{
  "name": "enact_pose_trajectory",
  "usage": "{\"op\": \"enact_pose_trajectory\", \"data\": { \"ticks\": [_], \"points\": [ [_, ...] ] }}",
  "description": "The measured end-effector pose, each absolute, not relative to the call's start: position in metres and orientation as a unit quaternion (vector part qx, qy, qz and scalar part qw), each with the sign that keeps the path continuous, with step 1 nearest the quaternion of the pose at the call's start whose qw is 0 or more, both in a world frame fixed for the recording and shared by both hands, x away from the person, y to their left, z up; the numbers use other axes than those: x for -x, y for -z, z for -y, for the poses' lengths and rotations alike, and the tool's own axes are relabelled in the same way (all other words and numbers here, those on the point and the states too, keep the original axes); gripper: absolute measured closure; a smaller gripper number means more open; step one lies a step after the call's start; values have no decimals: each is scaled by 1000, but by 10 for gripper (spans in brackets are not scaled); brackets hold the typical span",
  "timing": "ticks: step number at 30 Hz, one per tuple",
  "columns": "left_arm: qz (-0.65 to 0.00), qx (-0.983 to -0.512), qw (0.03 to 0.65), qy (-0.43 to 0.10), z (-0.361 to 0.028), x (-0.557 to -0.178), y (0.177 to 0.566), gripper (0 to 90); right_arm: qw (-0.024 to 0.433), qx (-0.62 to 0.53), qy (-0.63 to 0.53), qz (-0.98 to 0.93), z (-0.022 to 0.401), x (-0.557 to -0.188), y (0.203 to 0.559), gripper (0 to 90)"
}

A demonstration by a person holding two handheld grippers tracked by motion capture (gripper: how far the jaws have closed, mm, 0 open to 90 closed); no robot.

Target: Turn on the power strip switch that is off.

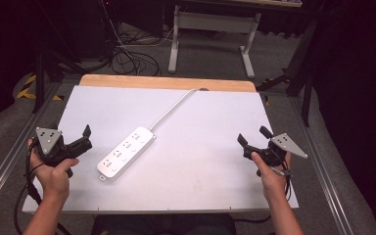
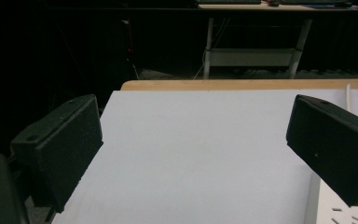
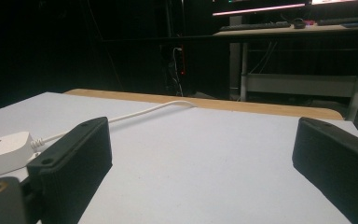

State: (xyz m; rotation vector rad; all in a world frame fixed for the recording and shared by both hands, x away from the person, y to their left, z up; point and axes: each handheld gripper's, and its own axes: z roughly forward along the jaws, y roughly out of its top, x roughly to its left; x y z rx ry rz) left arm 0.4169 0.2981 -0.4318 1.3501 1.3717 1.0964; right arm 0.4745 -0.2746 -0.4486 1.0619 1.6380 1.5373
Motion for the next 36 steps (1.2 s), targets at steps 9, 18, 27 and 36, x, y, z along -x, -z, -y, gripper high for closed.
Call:
{"op": "enact_pose_trajectory", "data": {
  "ticks": [9, 18, 27, 36],
  "points": [
    [-549, -543, 453, -446, -299, -411, 431, 38, 325, -401, -587, -623, 271, -471, 445, 54],
    [-558, -532, 456, -444, -304, -409, 431, 40, 325, -401, -586, -624, 270, -470, 445, 53],
    [-563, -530, 451, -447, -304, -409, 432, 40, 326, -401, -586, -625, 269, -471, 445, 53],
    [-564, -528, 448, -450, -305, -408, 432, 44, 328, -398, -586, -625, 268, -472, 445, 53]
  ]
}}
